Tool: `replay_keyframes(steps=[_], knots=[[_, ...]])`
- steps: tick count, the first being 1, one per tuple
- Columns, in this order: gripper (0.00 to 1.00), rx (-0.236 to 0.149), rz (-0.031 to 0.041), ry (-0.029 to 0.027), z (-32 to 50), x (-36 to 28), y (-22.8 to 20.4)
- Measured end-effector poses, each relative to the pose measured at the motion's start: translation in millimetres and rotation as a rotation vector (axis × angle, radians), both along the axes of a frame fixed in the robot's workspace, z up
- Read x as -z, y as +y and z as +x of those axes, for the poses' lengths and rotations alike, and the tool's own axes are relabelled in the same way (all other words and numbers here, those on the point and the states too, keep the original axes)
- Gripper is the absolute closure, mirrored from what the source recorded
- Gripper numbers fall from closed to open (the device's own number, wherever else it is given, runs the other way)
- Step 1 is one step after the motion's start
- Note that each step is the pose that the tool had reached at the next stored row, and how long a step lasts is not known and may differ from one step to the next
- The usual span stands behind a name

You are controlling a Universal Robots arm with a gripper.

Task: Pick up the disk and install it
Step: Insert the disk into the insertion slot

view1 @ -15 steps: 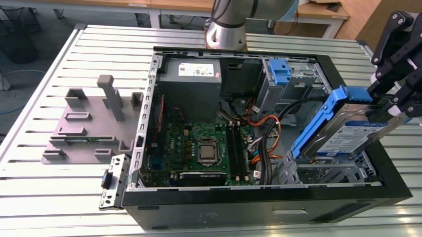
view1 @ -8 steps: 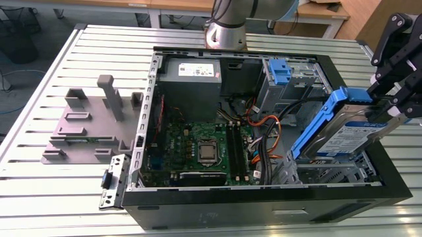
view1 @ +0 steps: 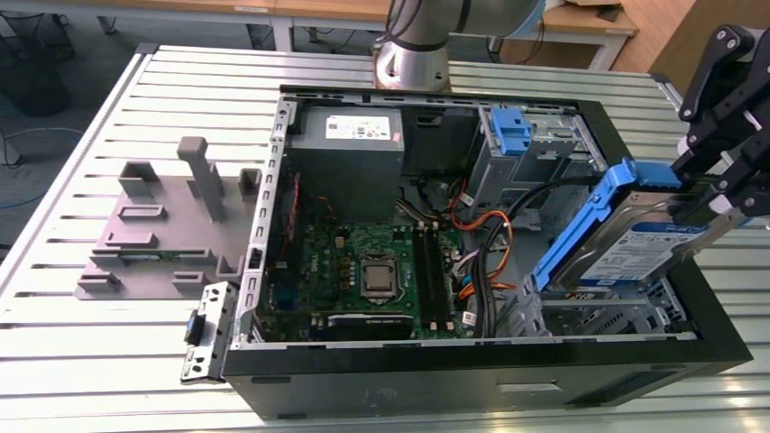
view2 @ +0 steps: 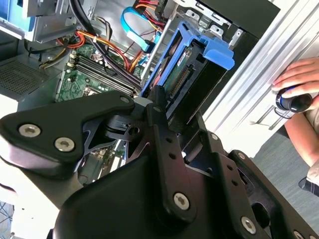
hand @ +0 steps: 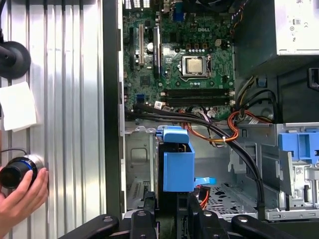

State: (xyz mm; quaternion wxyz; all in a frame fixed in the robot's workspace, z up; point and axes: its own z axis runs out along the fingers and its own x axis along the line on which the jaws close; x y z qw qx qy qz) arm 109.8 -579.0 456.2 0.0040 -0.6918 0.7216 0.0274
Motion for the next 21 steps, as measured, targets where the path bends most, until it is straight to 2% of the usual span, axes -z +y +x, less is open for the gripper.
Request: replay_keyframes(steps=[3, 12, 21], knots=[[0.65, 0.0, -0.0001, 0.0, 0.7, 2.6, 0.0], [0.65, 0.0, -0.0002, 0.0, 1.8, 3.2, 1.6], [0.65, 0.0, -0.0003, 0.0, 1.8, 6.2, 2.6]])
